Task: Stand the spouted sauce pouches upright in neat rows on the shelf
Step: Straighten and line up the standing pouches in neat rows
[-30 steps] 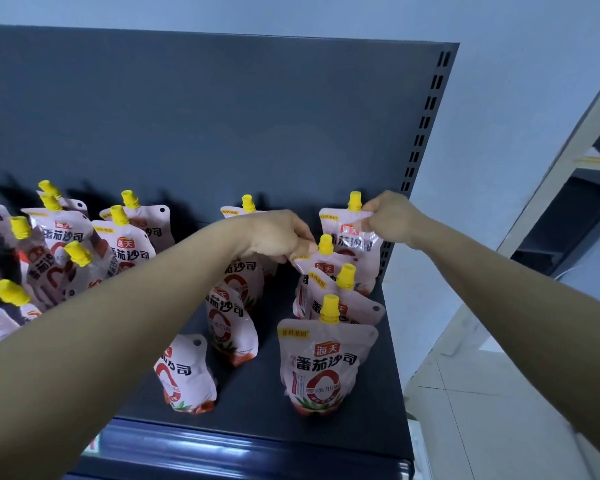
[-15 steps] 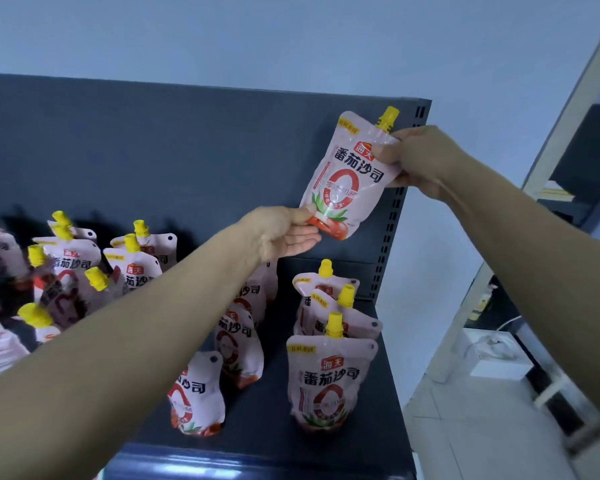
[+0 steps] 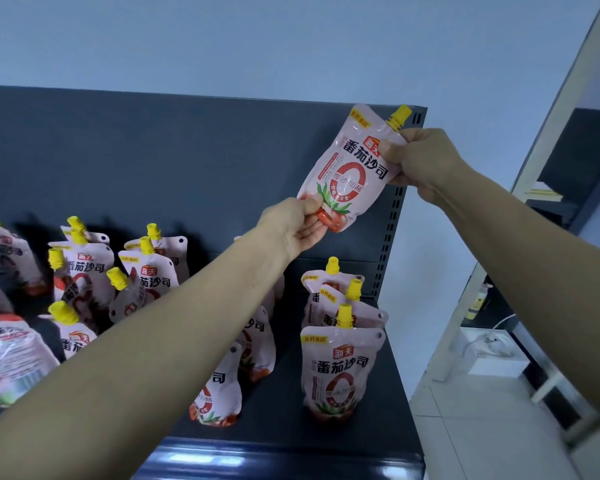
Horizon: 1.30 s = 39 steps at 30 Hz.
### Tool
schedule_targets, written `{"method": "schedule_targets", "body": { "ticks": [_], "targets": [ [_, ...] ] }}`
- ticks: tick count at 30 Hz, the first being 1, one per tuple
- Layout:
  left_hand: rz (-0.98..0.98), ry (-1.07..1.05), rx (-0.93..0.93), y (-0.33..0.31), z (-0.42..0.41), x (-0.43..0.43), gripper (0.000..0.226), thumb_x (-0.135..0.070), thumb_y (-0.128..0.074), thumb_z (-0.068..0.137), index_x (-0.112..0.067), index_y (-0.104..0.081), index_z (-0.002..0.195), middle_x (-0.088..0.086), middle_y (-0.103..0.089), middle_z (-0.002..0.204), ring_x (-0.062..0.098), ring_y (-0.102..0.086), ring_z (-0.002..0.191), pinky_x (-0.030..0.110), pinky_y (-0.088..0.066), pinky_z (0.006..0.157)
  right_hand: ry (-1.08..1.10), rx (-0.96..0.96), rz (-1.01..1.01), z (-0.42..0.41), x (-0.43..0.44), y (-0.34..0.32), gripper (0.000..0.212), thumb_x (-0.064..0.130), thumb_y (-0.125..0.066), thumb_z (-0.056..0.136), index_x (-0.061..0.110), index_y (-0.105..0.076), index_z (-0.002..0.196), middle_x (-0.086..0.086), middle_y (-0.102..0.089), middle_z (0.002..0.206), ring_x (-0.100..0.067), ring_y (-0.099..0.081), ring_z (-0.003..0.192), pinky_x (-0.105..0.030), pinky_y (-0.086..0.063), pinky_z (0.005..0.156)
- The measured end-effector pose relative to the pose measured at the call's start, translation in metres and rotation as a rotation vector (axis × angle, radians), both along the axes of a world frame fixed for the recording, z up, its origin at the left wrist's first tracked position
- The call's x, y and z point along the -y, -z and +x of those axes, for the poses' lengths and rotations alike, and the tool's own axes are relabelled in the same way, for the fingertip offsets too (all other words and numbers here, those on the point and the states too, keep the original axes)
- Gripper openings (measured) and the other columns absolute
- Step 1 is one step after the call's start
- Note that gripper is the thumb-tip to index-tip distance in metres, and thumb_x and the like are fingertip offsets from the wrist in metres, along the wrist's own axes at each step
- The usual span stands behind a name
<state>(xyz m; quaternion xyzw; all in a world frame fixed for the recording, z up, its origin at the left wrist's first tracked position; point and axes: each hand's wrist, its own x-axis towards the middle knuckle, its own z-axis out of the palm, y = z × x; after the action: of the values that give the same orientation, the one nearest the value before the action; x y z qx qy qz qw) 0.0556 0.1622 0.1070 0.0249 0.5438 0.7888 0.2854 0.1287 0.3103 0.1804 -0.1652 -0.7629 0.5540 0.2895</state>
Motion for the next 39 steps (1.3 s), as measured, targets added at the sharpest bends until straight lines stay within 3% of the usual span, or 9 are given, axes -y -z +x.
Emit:
{"method": "schedule_targets", "body": {
  "ticks": [5, 10, 16, 20, 24, 29, 31, 34, 39],
  "targets": [
    [0.006, -0.002, 0.028, -0.002, 0.001, 0.005, 0.008, -0.013, -0.067, 0.084, -0.009, -0.061, 0.087, 0.003, -0.063, 0.073, 0.009, -0.060, 0.065, 0.024, -0.053, 0.060, 0.043, 0.006, -0.004, 0.002, 0.003, 0.000, 0.014, 0.011, -0.056, 0.094, 0.012, -0.060, 0.081, -0.001, -0.067, 0.079, -0.012, -0.066, 0.069, -0.028, -0.056, 0.059],
    [0.013, -0.016, 0.068, -0.001, 0.000, 0.009, 0.010, -0.016, -0.066, 0.085, -0.011, -0.059, 0.079, -0.001, -0.052, 0.061, 0.003, -0.048, 0.033, 0.013, -0.045, 0.042, 0.083, 0.026, -0.023, 0.002, 0.003, 0.008, 0.005, 0.011, -0.057, 0.094, 0.010, -0.062, 0.096, -0.004, -0.066, 0.086, -0.012, -0.065, 0.069, -0.028, -0.056, 0.060],
    [-0.050, 0.013, 0.042, 0.003, 0.001, 0.008, 0.013, -0.019, -0.064, 0.087, -0.010, -0.056, 0.082, 0.001, -0.058, 0.067, 0.010, -0.055, 0.062, 0.026, -0.051, 0.059, 0.064, -0.011, -0.029, -0.001, 0.007, 0.011, 0.006, 0.010, -0.057, 0.093, 0.009, -0.062, 0.096, -0.004, -0.066, 0.087, -0.012, -0.065, 0.068, -0.027, -0.056, 0.058],
    [-0.102, 0.000, 0.009, 0.005, -0.001, 0.008, 0.015, -0.020, -0.064, 0.087, -0.010, -0.056, 0.078, -0.002, -0.058, 0.052, 0.007, -0.051, 0.054, 0.021, -0.049, 0.049, 0.068, -0.017, -0.011, -0.004, 0.007, 0.010, 0.005, 0.008, -0.058, 0.092, 0.007, -0.061, 0.096, -0.007, -0.066, 0.088, -0.012, -0.064, 0.065, -0.025, -0.056, 0.055],
    [-0.086, -0.002, -0.004, 0.005, -0.001, 0.006, 0.016, -0.016, -0.060, 0.090, -0.008, -0.054, 0.077, 0.001, -0.051, 0.066, 0.008, -0.047, 0.056, 0.022, -0.045, 0.054, 0.064, 0.005, -0.034, -0.007, 0.004, 0.014, 0.010, 0.009, -0.059, 0.092, 0.010, -0.060, 0.083, -0.002, -0.065, 0.079, -0.012, -0.064, 0.065, -0.025, -0.056, 0.056],
    [0.008, 0.050, 0.000, 0.006, -0.002, 0.012, 0.020, -0.026, -0.061, 0.089, -0.010, -0.058, 0.079, -0.001, -0.062, 0.055, 0.007, -0.061, 0.047, 0.024, -0.055, 0.054, 0.070, -0.018, -0.118, -0.009, -0.003, 0.010, 0.003, 0.009, -0.059, 0.092, 0.010, -0.059, 0.089, -0.002, -0.066, 0.078, -0.013, -0.066, 0.067, -0.026, -0.056, 0.054],
    [0.063, 0.049, 0.018, 0.007, -0.002, 0.012, 0.030, -0.027, -0.049, 0.096, -0.007, -0.057, 0.075, 0.002, -0.064, 0.053, 0.013, -0.063, 0.061, 0.030, -0.055, 0.067, 0.065, -0.034, -0.156, -0.009, -0.006, 0.006, 0.008, 0.010, -0.058, 0.093, 0.008, -0.058, 0.100, -0.002, -0.066, 0.079, -0.013, -0.066, 0.067, -0.023, -0.054, 0.047],
    [0.038, 0.022, 0.010, 0.006, -0.003, 0.010, 0.025, -0.015, -0.042, 0.099, -0.005, -0.054, 0.079, 0.008, -0.060, 0.078, 0.021, -0.059, 0.084, 0.037, -0.050, 0.091, 0.069, -0.018, -0.176, -0.011, -0.010, 0.004, 0.010, 0.012, -0.058, 0.093, 0.010, -0.056, 0.102, -0.001, -0.065, 0.079, -0.011, -0.065, 0.065, -0.015, -0.048, 0.038],
    [-0.026, 0.096, -0.074, 0.014, 0.003, 0.005, 0.024, -0.002, -0.046, 0.095, 0.002, -0.052, 0.118, 0.015, -0.059, 0.099, 0.032, -0.057, 0.108, 0.035, -0.048, 0.090, 0.046, 0.008, -0.360, -0.013, -0.021, 0.009, 0.006, 0.013, -0.057, 0.094, 0.010, -0.055, 0.099, -0.002, -0.066, 0.081, -0.012, -0.065, 0.067, -0.018, -0.049, 0.040]
  ]
}}
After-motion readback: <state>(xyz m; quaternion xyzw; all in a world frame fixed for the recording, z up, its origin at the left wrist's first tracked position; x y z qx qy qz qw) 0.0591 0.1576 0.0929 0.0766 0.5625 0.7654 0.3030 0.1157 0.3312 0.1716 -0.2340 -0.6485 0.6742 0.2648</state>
